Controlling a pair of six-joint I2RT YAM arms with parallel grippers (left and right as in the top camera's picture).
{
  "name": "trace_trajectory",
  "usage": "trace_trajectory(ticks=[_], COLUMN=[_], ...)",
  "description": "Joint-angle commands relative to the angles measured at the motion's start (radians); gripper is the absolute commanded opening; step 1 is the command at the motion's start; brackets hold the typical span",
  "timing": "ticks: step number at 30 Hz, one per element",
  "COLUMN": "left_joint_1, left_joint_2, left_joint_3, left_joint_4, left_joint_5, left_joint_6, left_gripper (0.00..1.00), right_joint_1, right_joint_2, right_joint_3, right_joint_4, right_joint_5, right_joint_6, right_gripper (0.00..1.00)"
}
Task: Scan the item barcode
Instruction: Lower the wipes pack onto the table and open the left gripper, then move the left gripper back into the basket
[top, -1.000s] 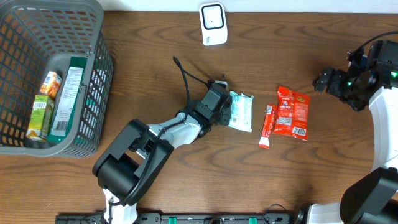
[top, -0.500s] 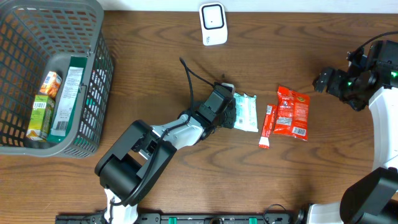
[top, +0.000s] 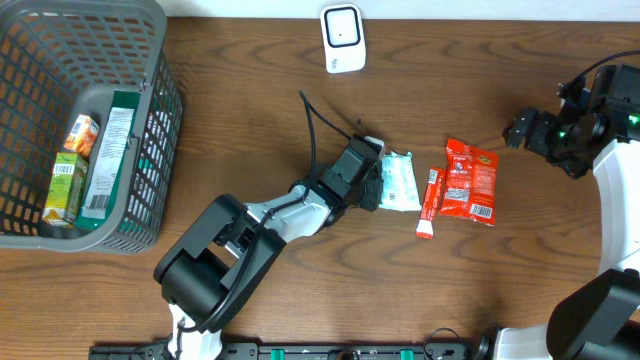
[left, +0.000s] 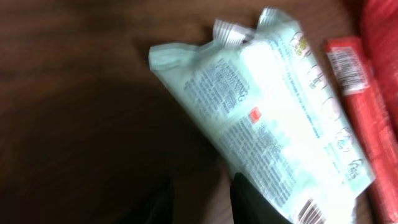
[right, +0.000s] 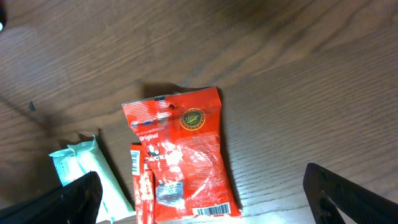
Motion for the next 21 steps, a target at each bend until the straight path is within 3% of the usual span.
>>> trace_trajectory(ticks=[1, 9, 14, 17, 21], left_joint_1=[0.031, 0.208, 0.400, 0.538, 0.744], left_joint_2=[-0.089, -0.381, -0.503, -0.562, -0.623], left_joint_3=[0.074, 0.375, 0.581, 0.646, 0.653], left_joint_4=[-0.127, -0.639, -0.929, -1.007, -1.041], left_joint_5=[-0.072, -0.135, -0.242, -0.305, -0.327], left_joint_6=[0.040, 0.076, 0.077, 0.095, 0.109], left_gripper=[0.32, 0.36, 0.50, 0.52, 0.66], right_joint_1=[-0.006, -0.006, -0.006, -0.006, -0.006], right_joint_2=[0.004, 0.004, 0.004, 0.004, 0.004], right_joint_3=[0.010, 0.010, 0.010, 0.010, 0.010], right_joint_4=[-0.002, -0.002, -0.002, -0.002, -0.002], right_joint_5=[-0.005, -0.005, -0.005, -0.005, -0.005], right_joint_6=[-0.010, -0.010, -0.010, -0.010, -0.010], right_gripper=[0.99, 0.99, 0.99, 0.99, 0.99])
